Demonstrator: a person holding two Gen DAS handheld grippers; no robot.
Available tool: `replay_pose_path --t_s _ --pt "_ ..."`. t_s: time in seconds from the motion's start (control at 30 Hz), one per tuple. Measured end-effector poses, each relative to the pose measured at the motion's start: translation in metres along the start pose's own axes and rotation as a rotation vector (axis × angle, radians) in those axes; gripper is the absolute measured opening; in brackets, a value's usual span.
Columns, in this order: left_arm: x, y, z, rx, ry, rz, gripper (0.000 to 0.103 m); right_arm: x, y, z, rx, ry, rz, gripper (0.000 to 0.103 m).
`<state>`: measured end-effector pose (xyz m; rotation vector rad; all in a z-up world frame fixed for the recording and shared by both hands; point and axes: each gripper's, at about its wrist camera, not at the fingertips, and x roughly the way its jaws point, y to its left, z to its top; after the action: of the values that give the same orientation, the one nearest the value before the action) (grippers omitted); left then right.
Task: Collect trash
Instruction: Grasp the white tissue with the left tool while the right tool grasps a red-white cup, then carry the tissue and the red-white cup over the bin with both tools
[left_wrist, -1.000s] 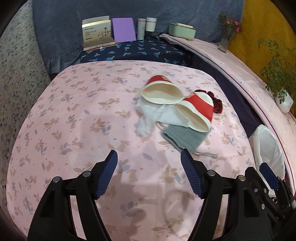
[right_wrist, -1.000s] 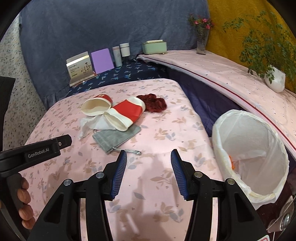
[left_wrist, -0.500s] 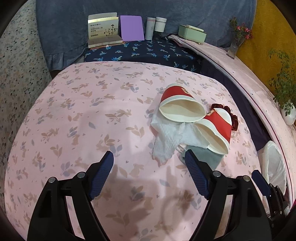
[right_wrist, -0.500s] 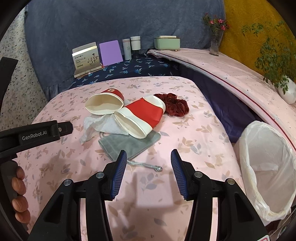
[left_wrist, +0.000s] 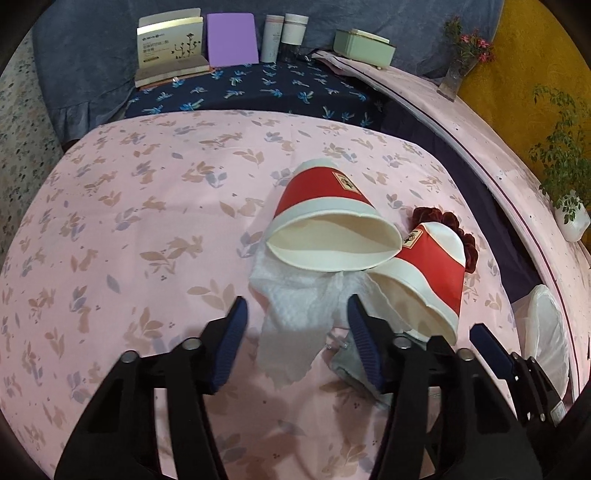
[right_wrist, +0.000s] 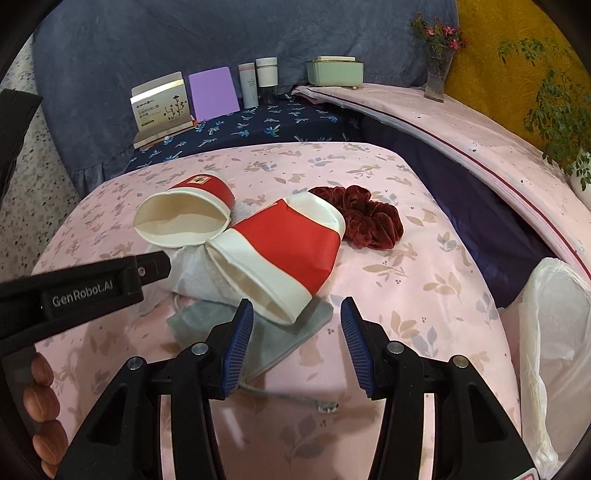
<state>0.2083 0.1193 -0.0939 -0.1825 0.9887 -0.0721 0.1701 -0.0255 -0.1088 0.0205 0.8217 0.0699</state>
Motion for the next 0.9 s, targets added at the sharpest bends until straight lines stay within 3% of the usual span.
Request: replay_pose_path --t_s 0.07,0.17,0.57,0.9 --pt "0.004 -0.001 0.0 0.003 0.016 -0.009 0.026 0.005 -0.001 0.002 0.002 0.005 -0.004 0.037" --pt "0.007 -0.001 -0.002 -0.003 0.028 -0.018 0.008 0.011 -0.001 0.001 0.0 0.025 -0.008 0.019" --pt "-0.04 -0.028 -0.012 0.048 -0.051 -0.035 0.005 -0.03 -0.013 -0.002 0.025 -0.053 -0.029 0.009" --pt "-0.087 -0.074 -0.029 0.123 -0.108 -0.07 0.005 -0.089 -0.051 -0.009 0.088 -0.139 -0.063 0.007"
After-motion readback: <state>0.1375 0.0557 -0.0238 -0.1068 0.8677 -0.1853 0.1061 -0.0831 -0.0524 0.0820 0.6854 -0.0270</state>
